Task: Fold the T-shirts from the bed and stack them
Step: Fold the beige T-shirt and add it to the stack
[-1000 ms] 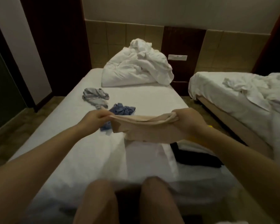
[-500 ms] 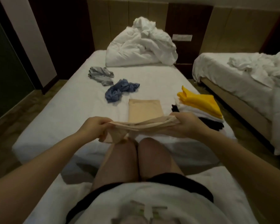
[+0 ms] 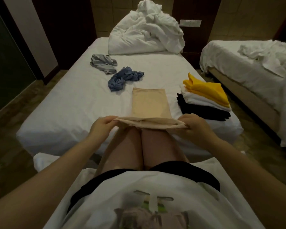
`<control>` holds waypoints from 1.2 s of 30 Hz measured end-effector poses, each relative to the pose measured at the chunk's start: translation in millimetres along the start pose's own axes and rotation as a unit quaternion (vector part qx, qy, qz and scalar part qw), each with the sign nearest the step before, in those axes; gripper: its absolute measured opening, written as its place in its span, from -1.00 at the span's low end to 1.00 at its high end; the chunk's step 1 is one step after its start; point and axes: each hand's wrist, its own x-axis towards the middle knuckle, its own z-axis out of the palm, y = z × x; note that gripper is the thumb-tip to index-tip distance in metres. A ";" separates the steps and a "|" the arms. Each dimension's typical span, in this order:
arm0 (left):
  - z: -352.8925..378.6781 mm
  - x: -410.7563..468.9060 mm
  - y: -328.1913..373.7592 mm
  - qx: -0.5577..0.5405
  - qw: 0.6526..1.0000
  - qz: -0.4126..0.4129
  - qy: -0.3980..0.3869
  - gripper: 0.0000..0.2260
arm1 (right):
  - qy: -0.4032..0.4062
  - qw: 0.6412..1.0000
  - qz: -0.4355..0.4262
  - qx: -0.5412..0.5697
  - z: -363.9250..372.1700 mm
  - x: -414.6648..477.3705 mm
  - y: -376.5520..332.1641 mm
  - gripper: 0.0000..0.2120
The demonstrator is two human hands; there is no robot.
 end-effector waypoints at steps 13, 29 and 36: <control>2.0 -21.4 -62.4 0.287 0.952 0.034 -0.102 -0.77 | -0.279 0.910 0.185 0.245 9.6 -7.5 -30.3 -0.79; 62.6 9.6 53.6 0.313 0.863 0.275 -0.286 -0.72 | -0.306 0.947 -0.006 -0.094 88.8 6.1 -52.1 -0.59; 88.7 -9.6 30.7 0.243 0.884 0.203 -0.345 -0.51 | -0.229 0.969 -0.002 0.095 60.8 -22.4 -38.2 -0.73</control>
